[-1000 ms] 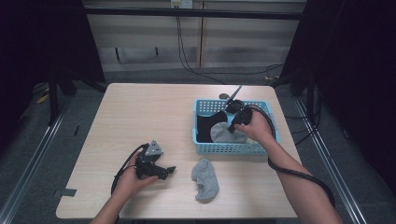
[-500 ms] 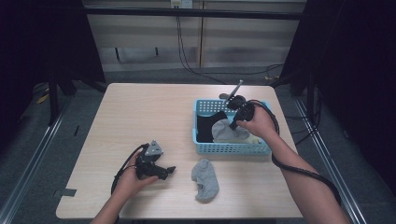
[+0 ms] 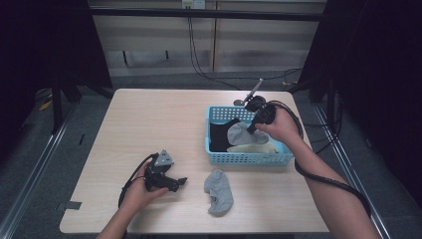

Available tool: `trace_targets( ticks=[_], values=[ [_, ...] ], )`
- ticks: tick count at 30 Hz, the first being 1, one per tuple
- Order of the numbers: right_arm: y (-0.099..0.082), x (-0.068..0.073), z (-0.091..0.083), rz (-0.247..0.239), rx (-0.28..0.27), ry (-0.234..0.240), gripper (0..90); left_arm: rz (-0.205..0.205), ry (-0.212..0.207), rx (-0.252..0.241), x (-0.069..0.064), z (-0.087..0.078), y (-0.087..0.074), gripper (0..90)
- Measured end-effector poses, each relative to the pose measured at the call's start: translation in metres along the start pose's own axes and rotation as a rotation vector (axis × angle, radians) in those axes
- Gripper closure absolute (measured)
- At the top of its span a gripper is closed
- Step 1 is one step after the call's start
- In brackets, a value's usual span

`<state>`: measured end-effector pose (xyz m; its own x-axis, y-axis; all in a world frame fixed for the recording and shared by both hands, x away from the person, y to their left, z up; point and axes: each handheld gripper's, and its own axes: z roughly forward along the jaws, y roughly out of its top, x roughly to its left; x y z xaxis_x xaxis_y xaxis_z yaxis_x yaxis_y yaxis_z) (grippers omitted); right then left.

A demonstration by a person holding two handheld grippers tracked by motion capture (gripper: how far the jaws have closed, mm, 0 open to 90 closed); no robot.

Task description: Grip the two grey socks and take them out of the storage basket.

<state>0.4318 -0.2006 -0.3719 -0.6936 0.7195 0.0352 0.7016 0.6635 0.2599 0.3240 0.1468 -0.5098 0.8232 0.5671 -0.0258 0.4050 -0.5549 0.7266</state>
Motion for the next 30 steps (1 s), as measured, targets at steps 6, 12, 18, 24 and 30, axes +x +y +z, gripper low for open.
trace_targets(
  ticks=[6, 12, 18, 24, 30],
  values=[
    [0.0, 0.004, -0.009, -0.017, -0.018, -0.001, 87.0, 0.0, -0.001, 0.0, 0.0, 0.0, 0.0, 13.1],
    [0.003, 0.011, -0.017, -0.04, -0.017, -0.006, 86.9, 0.0, -0.001, 0.0, 0.0, 0.0, 0.0, 13.2],
    [0.004, 0.018, -0.025, -0.063, -0.017, -0.016, 87.0, -0.001, 0.0, -0.001, 0.0, 0.0, 0.0, 13.2],
    [0.004, 0.025, -0.033, -0.08, -0.03, -0.007, 86.9, 0.0, -0.001, 0.0, 0.0, 0.0, 0.0, 13.2],
    [0.003, 0.034, -0.04, -0.112, -0.044, -0.001, 86.9, 0.001, 0.0, 0.001, 0.0, 0.0, 0.0, 13.1]
  ],
)
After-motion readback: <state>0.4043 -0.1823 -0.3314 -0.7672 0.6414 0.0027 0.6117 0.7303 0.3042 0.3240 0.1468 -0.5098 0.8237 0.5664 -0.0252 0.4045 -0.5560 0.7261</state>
